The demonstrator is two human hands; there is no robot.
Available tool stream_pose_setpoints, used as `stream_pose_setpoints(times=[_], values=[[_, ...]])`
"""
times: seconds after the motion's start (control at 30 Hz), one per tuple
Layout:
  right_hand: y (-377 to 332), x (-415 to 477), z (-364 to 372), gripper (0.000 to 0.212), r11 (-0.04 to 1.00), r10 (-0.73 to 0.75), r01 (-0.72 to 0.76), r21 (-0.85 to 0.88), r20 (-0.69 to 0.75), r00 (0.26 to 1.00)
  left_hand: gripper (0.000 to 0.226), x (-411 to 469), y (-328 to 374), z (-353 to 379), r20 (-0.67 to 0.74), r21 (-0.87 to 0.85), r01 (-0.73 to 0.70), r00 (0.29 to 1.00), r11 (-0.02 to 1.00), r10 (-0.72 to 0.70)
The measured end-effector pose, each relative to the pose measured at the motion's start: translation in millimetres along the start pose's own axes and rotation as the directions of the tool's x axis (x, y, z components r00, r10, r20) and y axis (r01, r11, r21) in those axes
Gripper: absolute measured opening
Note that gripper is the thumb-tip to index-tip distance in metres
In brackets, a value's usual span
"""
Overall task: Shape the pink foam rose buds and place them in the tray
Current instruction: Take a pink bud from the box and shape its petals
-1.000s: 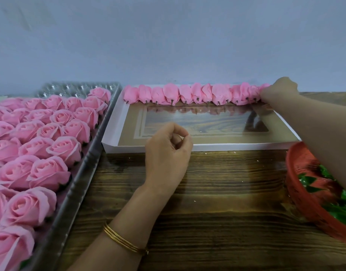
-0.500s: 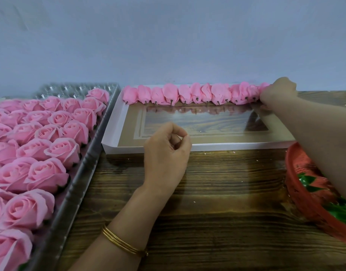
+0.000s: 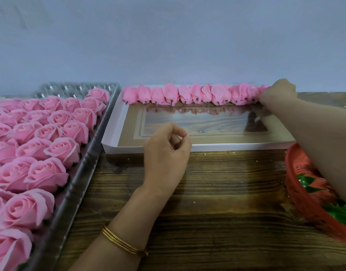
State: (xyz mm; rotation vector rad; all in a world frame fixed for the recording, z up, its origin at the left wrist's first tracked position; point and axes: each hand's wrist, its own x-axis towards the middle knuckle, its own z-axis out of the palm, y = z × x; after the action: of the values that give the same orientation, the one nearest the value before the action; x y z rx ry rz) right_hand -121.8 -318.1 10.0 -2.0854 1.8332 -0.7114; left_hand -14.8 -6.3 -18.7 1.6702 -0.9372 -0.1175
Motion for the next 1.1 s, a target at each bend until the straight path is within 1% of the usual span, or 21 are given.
stream_pose_setpoints(times=[0.07, 0.13, 0.27, 0.37, 0.43, 0.57, 0.67, 0.77, 0.9, 1.0, 1.1], values=[[3.2, 3.8, 2.2, 0.033, 1.0, 0.025, -0.026, 0.009, 0.01, 1.0, 0.013, 0.0, 0.4, 0.2, -0.001, 0.0, 0.002, 1.0, 1.0, -0.002], [6.7, 6.3, 5.1, 0.033, 1.0, 0.014, -0.015, 0.021, 0.01, 1.0, 0.013, 0.1, 1.1, 0.3, -0.004, 0.003, 0.002, 1.0, 1.0, -0.002], [9.1, 11.2, 9.4, 0.021, 0.999, 0.018, -0.016, 0.049, -0.056, 0.998, 0.013, 0.3, 1.1, 0.7, -0.011, 0.008, 0.006, 1.0, 1.0, -0.006], [10.3, 10.4, 9.3, 0.025, 0.999, 0.012, -0.009, 0.05, -0.066, 0.998, 0.014, 0.3, 1.2, 0.5, -0.006, 0.007, 0.015, 1.0, 1.0, -0.015], [12.3, 10.6, 9.7, 0.026, 0.998, 0.01, -0.006, 0.055, -0.065, 0.998, 0.016, 0.3, 1.2, 0.4, -0.004, 0.011, 0.016, 1.0, 1.0, -0.016], [13.5, 11.9, 9.2, 0.019, 0.995, 0.025, -0.024, 0.096, -0.014, 1.0, 0.016, 0.8, 1.0, 1.2, -0.022, 0.021, 0.012, 1.0, 1.0, -0.012], [13.5, 14.7, 8.5, 0.017, 0.99, 0.051, -0.045, 0.135, -0.038, 0.998, 0.016, 0.9, 0.2, 1.3, -0.025, 0.027, 0.004, 1.0, 1.0, -0.003], [15.2, 16.5, 9.0, 0.02, 0.98, 0.081, -0.069, 0.185, -0.061, 0.995, 0.017, 0.7, 0.0, 1.0, -0.017, 0.031, 0.002, 1.0, 1.0, -0.001], [17.7, 15.7, 10.5, 0.021, 0.979, 0.085, -0.068, 0.19, -0.085, 0.993, 0.02, 0.7, -0.1, 1.1, -0.008, 0.03, 0.004, 1.0, 1.0, -0.003], [16.8, 14.8, 12.0, 0.029, 0.981, 0.084, -0.058, 0.186, -0.134, 0.987, 0.02, 0.7, 0.0, 1.4, -0.007, 0.025, 0.005, 1.0, 1.0, -0.005], [14.5, 14.0, 11.6, 0.037, 0.978, 0.098, -0.068, 0.196, -0.145, 0.985, 0.019, 0.9, 0.4, 1.6, -0.005, 0.023, 0.006, 1.0, 1.0, -0.006]])
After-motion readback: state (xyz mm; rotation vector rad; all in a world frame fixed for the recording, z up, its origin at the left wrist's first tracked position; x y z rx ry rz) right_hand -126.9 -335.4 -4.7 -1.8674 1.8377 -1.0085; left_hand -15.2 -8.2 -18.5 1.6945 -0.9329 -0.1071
